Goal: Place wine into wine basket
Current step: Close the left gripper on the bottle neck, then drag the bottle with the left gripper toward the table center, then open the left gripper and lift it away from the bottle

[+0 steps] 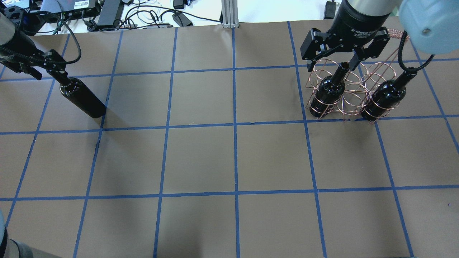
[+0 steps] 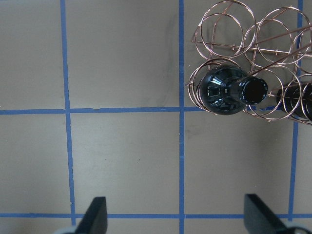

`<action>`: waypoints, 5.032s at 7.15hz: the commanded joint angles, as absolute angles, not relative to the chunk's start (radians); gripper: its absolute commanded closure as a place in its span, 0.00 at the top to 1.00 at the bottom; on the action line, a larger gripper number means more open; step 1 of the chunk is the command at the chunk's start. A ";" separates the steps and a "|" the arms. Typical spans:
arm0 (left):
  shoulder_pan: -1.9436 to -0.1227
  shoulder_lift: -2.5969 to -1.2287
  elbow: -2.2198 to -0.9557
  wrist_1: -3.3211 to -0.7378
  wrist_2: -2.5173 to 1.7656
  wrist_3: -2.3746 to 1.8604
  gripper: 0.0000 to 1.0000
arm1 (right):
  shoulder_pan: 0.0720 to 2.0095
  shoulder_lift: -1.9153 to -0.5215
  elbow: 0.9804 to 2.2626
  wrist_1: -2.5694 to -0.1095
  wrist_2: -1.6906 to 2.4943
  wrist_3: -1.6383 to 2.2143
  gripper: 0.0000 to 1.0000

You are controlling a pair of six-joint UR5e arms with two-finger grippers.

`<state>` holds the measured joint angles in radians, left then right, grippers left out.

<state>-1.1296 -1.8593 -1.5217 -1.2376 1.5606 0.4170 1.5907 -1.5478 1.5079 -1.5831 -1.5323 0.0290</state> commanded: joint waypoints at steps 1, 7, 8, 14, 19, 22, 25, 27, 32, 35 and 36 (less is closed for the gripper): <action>-1.129 -1.877 -1.522 -1.195 1.546 0.417 0.79 | 1.591 -1.548 1.508 -1.585 -1.532 0.026 1.00; -1.131 -1.879 -1.523 -1.201 1.546 0.411 0.47 | 1.591 -1.546 1.508 -1.575 -1.551 0.034 1.00; -1.131 -1.879 -1.523 -1.203 1.536 0.411 0.36 | 1.591 -1.546 1.508 -1.580 -1.551 0.034 1.00; -1.243 -1.731 -1.517 -1.359 1.497 0.303 0.00 | 1.591 -1.548 1.508 -1.592 -1.545 0.020 1.00; -1.589 -1.670 -1.557 -1.364 1.509 -0.147 0.00 | 1.591 -1.546 1.508 -1.594 -1.546 0.018 1.00; -1.796 -1.681 -1.592 -1.347 1.605 -0.383 0.00 | 1.591 -1.546 1.508 -1.594 -1.546 0.017 1.00; -1.902 -1.695 -1.653 -1.288 1.603 -0.533 0.00 | 1.591 -1.546 1.508 -1.594 -1.548 0.018 1.00; -1.966 -1.700 -1.686 -1.279 1.605 -0.599 0.00 | 1.591 -1.546 1.508 -1.594 -1.549 0.018 1.00; -2.000 -1.701 -1.715 -1.279 1.621 -0.687 0.00 | 1.591 -1.546 1.508 -1.594 -1.546 0.018 1.00; -2.002 -1.701 -1.717 -1.279 1.620 -0.695 0.00 | 1.591 -1.548 1.508 -1.591 -1.543 0.018 1.00; -2.002 -1.703 -1.718 -1.279 1.612 -0.696 0.00 | 1.591 -1.549 1.508 -1.591 -1.536 0.031 1.00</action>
